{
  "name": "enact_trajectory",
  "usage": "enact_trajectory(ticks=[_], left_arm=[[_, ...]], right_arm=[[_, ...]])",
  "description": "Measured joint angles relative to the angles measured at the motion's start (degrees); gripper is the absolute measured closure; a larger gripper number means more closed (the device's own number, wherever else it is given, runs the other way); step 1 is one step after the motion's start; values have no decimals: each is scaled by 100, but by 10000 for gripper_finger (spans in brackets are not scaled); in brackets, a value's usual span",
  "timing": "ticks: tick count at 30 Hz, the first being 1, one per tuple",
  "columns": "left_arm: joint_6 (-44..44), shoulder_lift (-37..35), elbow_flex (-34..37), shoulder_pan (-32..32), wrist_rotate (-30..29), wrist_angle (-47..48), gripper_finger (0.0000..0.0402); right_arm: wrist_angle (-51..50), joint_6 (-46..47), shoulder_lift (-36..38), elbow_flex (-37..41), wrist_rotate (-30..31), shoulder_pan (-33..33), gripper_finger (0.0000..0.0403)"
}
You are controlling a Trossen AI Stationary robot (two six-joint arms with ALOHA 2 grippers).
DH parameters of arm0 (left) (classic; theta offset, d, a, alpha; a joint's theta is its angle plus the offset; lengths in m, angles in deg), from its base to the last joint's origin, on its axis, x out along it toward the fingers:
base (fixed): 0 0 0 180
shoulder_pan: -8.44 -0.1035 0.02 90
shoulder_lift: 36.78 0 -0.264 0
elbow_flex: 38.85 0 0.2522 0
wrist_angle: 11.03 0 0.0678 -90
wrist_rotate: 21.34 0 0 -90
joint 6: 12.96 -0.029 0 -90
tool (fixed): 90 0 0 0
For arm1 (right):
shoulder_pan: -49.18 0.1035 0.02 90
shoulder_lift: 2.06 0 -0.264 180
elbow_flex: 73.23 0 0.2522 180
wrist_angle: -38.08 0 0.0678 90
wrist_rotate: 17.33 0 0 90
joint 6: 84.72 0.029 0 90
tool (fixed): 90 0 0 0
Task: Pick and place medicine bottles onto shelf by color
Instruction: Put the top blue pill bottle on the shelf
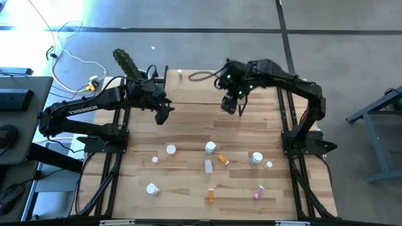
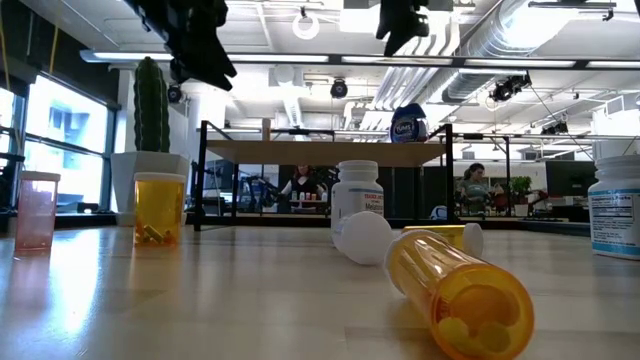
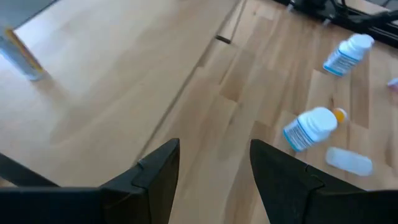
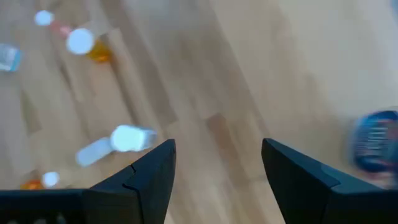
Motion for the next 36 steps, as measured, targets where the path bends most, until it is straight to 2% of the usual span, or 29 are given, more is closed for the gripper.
enact_trajectory(ticks=[6, 9, 15, 22, 28, 36], left_arm=[[-122, -231, 106, 167, 20, 218, 218], [-111, -432, 106, 240, 241, 368, 218], [22, -865, 106, 620, 341, 541, 218], [122, -1195, 104, 1257, 275, 639, 218], [237, -1234, 104, 1667, 271, 633, 218], [254, -1233, 104, 1987, 254, 636, 218]], right_arm=[[269, 613, -2, 101, -58, 415, 174], [452, 1039, -13, 101, -59, 589, 174], [484, 1459, -46, 101, -59, 960, 174], [510, 1257, -181, 101, 288, 1601, 172], [628, 1469, -400, 99, 308, 1996, 151], [548, 356, -926, 99, 300, 2189, 146]])
